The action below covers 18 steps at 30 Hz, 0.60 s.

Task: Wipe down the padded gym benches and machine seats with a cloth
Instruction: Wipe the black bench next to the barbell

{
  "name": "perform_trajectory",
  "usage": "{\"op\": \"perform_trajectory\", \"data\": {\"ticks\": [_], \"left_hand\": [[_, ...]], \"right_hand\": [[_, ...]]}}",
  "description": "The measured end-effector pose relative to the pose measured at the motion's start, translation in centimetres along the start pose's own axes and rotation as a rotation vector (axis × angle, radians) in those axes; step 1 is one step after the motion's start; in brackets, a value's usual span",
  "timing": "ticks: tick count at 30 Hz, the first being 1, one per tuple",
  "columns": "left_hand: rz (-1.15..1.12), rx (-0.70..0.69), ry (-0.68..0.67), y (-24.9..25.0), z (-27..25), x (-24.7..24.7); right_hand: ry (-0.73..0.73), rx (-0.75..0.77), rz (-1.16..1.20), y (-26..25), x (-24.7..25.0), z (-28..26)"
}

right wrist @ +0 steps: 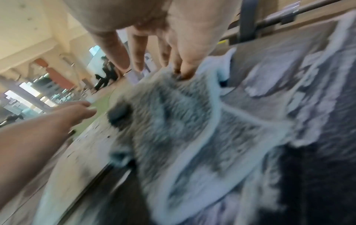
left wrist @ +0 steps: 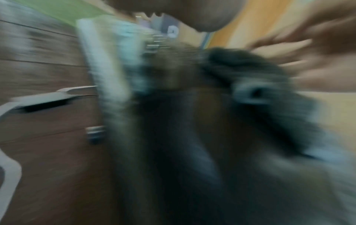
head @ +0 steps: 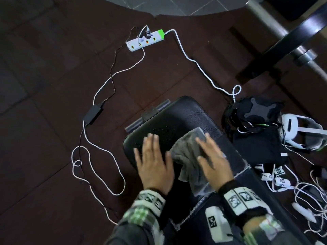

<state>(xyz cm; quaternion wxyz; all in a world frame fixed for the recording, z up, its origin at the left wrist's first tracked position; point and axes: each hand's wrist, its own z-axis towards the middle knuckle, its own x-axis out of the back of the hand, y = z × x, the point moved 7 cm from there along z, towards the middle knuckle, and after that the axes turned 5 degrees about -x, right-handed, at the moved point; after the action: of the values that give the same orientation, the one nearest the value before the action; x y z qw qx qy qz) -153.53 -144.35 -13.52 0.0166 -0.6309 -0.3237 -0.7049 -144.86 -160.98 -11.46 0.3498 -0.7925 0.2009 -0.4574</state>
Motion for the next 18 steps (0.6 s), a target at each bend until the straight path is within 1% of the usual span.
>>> {"op": "perform_trajectory", "data": {"ticks": [2, 3, 4, 6, 7, 9, 12, 16, 18], "left_hand": [[0.010, -0.138, -0.053, 4.9, -1.8, -0.5], [0.033, -0.197, -0.098, 7.1, -2.5, -1.2], [0.057, -0.221, -0.142, 8.7, -3.0, -2.2], [0.100, -0.167, -0.209, 10.1, -2.6, -4.0], [0.129, -0.129, -0.236, 10.2, -2.0, -4.8], [0.165, -0.086, -0.266, 9.9, -1.1, -5.5], [0.151, -0.061, -0.244, 8.3, -1.5, -4.8], [0.127, -0.020, -0.195, 4.9, -5.5, -3.5], [0.107, -0.044, -0.173, 4.4, -7.5, -3.4]], "right_hand": [[0.172, -0.090, -0.121, 2.5, 3.2, -0.1], [0.217, -0.147, -0.214, 3.8, 4.3, -0.3], [0.225, -0.212, -0.297, 5.1, 5.0, -0.5], [0.133, -0.362, -0.379, 7.5, 5.2, -0.9], [0.067, -0.410, -0.391, 8.4, 4.9, -1.2], [-0.004, -0.425, -0.431, 9.3, 4.4, -1.6], [0.006, -0.429, -0.461, 9.6, 4.0, -1.8], [0.021, -0.455, -0.450, 9.8, 3.7, -2.0], [0.021, -0.445, -0.475, 9.9, 3.5, -2.0]]}}
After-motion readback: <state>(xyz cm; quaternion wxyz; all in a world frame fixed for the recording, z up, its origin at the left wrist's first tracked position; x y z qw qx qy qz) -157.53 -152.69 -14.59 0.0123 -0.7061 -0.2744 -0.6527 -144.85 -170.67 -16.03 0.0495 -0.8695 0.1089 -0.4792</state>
